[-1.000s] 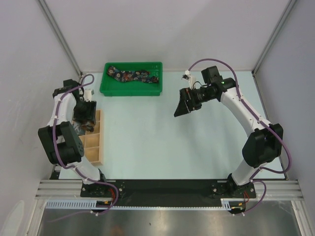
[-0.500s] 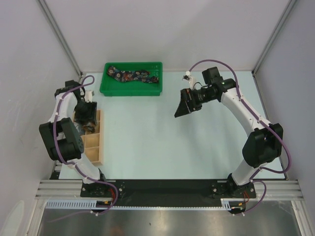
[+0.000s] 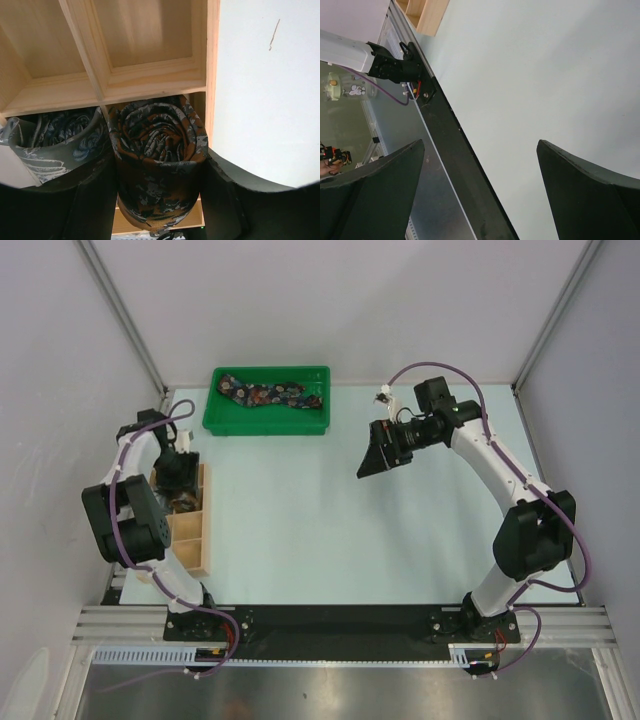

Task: Roll the ties
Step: Place the tie in the storage box.

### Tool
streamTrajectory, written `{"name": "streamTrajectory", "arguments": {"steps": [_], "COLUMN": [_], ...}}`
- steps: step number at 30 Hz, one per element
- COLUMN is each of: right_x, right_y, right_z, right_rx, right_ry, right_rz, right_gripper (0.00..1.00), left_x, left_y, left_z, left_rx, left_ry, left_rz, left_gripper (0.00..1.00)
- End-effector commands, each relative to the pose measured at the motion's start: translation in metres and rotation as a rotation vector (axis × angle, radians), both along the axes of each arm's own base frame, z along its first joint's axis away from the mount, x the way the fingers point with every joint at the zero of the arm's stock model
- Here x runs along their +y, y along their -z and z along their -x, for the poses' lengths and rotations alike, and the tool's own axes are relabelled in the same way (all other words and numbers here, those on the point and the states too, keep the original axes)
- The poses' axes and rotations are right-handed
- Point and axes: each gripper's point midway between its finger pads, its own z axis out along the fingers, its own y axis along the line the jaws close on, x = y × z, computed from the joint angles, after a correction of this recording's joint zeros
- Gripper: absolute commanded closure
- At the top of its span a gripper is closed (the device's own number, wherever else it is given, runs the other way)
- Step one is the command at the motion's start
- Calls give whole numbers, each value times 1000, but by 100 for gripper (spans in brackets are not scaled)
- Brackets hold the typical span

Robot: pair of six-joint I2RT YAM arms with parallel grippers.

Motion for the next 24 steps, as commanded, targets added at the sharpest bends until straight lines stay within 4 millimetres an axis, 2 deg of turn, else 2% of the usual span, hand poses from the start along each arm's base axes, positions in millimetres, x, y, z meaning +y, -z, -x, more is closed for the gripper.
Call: {"name": "streamTrajectory", "arguments": {"steps": [1, 15, 19, 20, 22, 24], "right_x": [1, 0, -1, -1, -2, -3], "right_y": [-1, 4, 3, 2, 2, 2], "right_z": [1, 2, 3, 3, 3, 2], "right_rx": [7, 31, 30, 29, 26, 30], "right_ry": [-9, -7, -4, -5, -4, -1], "right_rz": [-25, -28, -29, -29, -29, -29], "right_gripper": [0, 0, 0, 0, 0, 0], "left_x": [0, -3, 0, 1, 2, 3], "left_y": [9, 36, 37, 34, 30, 27], "left_z": [5, 1, 0, -1, -3, -3], "left_rx": [19, 34, 39, 29, 18, 9], "left_ry": [-31, -54, -61, -61, -62, -63], "left_rz": [-11, -4, -16, -20, -28, -35], "left_gripper": [100, 99, 83, 74, 65, 62]}}
